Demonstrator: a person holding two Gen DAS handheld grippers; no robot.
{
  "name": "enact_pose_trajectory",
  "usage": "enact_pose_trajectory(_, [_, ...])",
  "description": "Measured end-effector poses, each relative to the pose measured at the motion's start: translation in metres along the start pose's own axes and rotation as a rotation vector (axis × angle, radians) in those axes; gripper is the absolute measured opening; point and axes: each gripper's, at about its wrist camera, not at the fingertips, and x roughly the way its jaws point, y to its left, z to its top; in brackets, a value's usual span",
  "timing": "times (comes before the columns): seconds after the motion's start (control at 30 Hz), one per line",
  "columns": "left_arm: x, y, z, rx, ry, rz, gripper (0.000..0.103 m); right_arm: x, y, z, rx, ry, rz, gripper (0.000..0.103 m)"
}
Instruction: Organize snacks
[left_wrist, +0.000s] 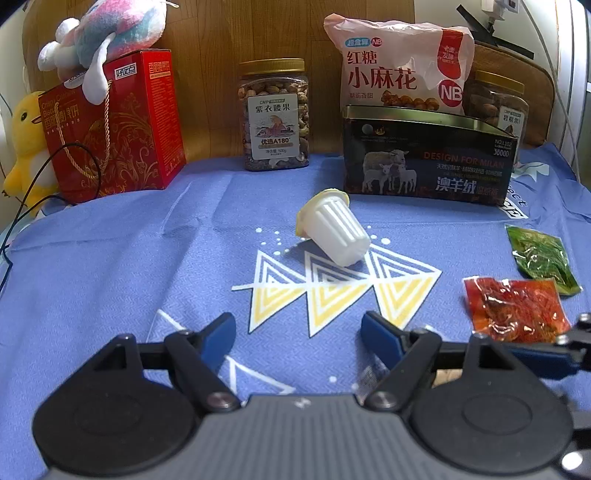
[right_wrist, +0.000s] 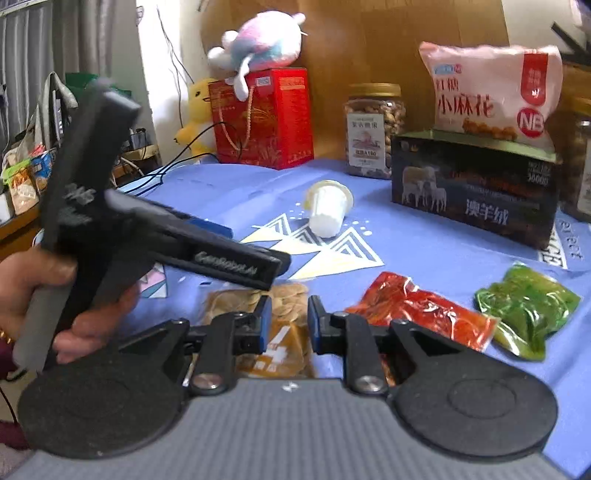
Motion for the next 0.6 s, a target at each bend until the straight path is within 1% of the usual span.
enact_pose_trajectory(0.07, [0.000, 0.000, 0.000, 0.000, -0.001, -0.001, 0.078, -0.008, -0.001, -0.002, 0.025, -0.029, -0.024, 0.025])
enact_pose_trajectory(0.13, [0.000, 0.000, 0.000, 0.002, -0.001, -0.001, 0.078, -0.017, -0.008, -0.003, 0.086, -0.050, -0.029, 0.027])
enact_pose_trajectory(0.23, [-0.001, 0.000, 0.000, 0.002, -0.001, -0.001, 0.078, -0.027, -0.015, -0.006, 0.148, -0.056, -0.023, 0.036])
enact_pose_trajectory(0.27, [-0.001, 0.000, 0.000, 0.002, -0.002, -0.001, 0.078, -0.029, -0.015, -0.008, 0.160, -0.051, -0.019, 0.043])
enact_pose_trajectory(0.3, [-0.001, 0.000, 0.000, 0.002, -0.002, -0.001, 0.078, -0.031, -0.016, -0.010, 0.169, -0.045, -0.014, 0.047])
enact_pose_trajectory(0.37, [0.000, 0.000, 0.000, 0.002, -0.002, -0.002, 0.078, -0.033, -0.014, -0.012, 0.166, -0.030, 0.009, 0.062])
enact_pose_trajectory(0.4, [-0.001, 0.000, 0.000, 0.002, -0.002, -0.001, 0.078, -0.033, -0.011, -0.013, 0.153, -0.019, 0.023, 0.068])
enact_pose_trajectory(0.43, [-0.001, 0.000, 0.000, 0.002, -0.002, -0.001, 0.078, -0.031, -0.005, -0.013, 0.130, -0.004, 0.025, 0.083])
enact_pose_trajectory(0.47, [0.000, 0.000, 0.000, 0.002, -0.002, -0.001, 0.078, -0.029, 0.002, -0.014, 0.097, 0.013, 0.012, 0.093])
enact_pose_trajectory(0.53, [-0.001, 0.000, 0.000, 0.003, -0.002, -0.002, 0.078, -0.022, 0.016, -0.015, 0.012, 0.037, -0.033, 0.093])
enact_pose_trajectory(0.6, [-0.001, 0.000, 0.000, 0.003, -0.002, -0.002, 0.078, -0.013, 0.027, -0.015, -0.041, 0.062, -0.085, 0.091])
